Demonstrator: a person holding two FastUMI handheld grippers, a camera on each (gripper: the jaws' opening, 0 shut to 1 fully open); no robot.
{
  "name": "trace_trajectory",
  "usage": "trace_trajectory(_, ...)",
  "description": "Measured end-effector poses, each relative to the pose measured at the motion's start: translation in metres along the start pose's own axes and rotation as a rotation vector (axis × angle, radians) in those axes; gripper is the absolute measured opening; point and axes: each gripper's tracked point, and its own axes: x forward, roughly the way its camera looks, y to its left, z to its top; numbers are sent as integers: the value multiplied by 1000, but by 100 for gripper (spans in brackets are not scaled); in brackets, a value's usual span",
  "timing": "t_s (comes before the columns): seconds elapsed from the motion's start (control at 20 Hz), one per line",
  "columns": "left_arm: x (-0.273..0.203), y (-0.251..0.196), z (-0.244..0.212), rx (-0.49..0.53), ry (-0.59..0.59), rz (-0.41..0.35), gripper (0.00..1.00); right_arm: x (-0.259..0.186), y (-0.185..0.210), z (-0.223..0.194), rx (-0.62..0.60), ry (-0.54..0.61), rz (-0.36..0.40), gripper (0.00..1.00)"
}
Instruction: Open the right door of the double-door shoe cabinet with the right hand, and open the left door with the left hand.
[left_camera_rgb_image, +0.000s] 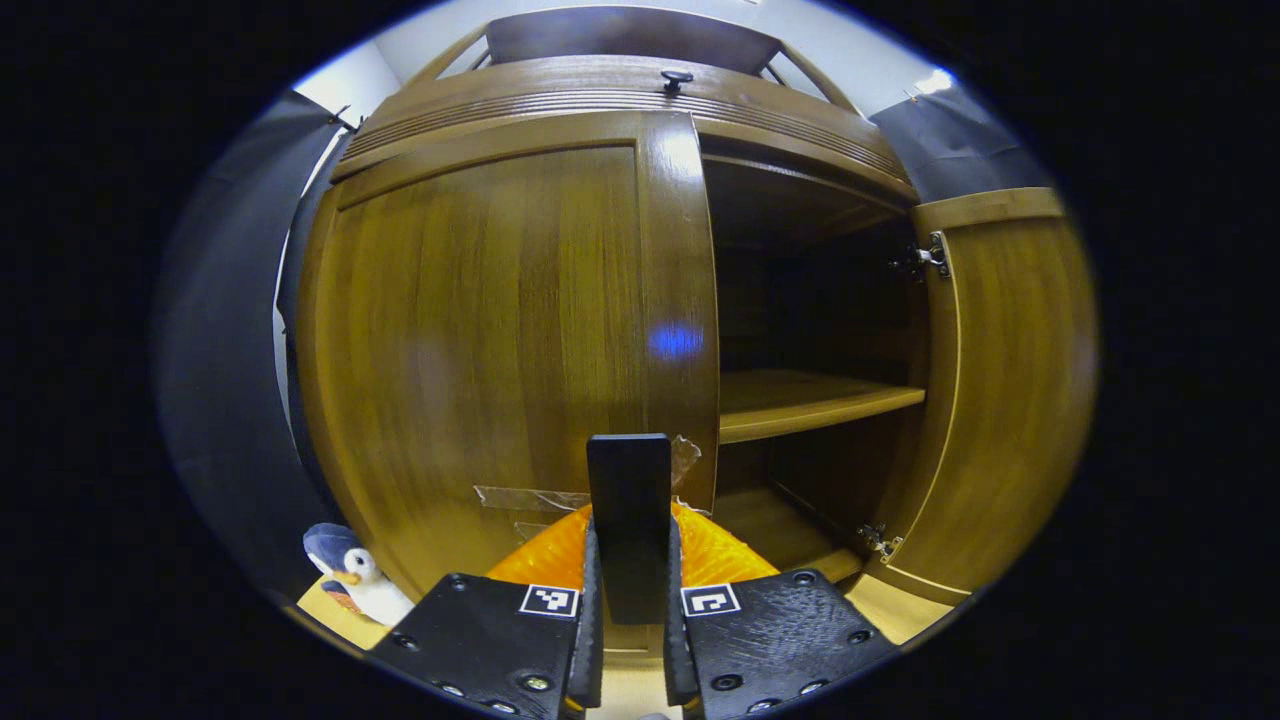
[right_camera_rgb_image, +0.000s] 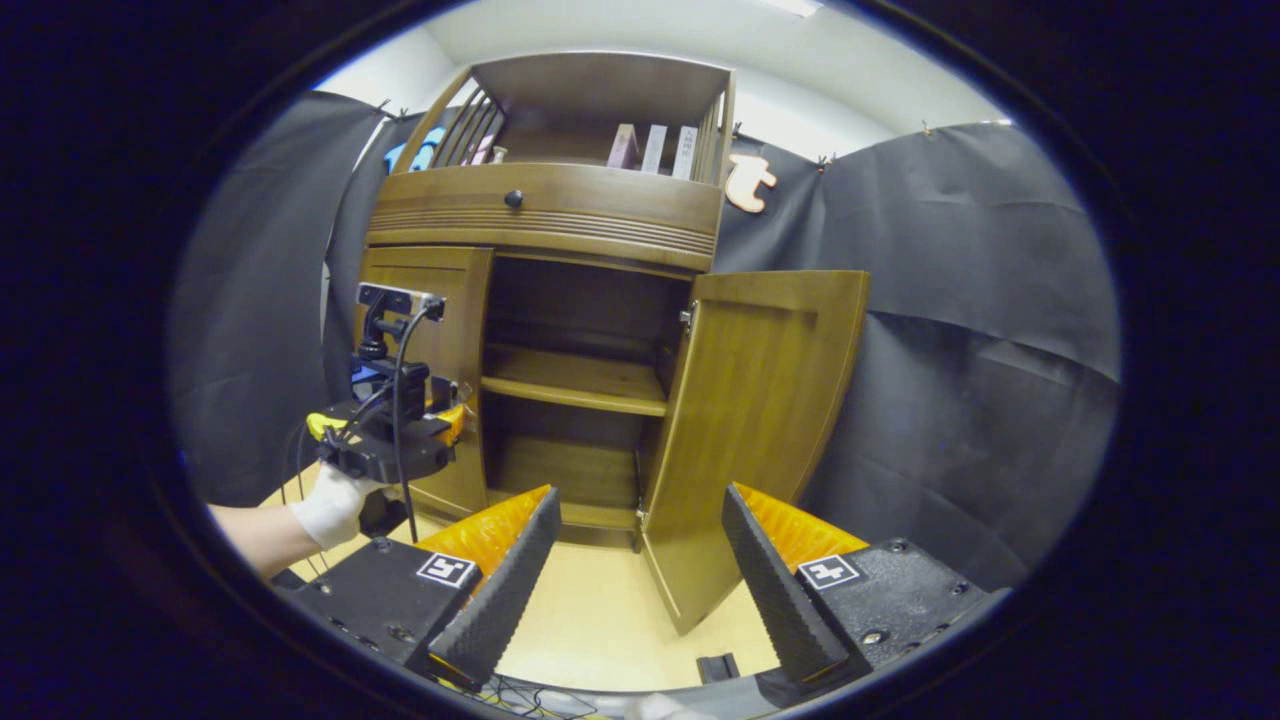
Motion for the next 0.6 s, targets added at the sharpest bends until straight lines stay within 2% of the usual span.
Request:
trace_trajectory(0.2, -26, 4, -1, -1, -16, -18, 23, -11, 2, -5, 2, 1, 17, 100)
trace_trajectory(0.45, -58, 11, -3, -26, -36, -101, 23, -26, 3, -10, -1, 8, 46, 100)
trace_trajectory(0.6, -77, 22, -6, -4, -33, -88, 23, -31, -3, -9, 10, -1, 38, 100)
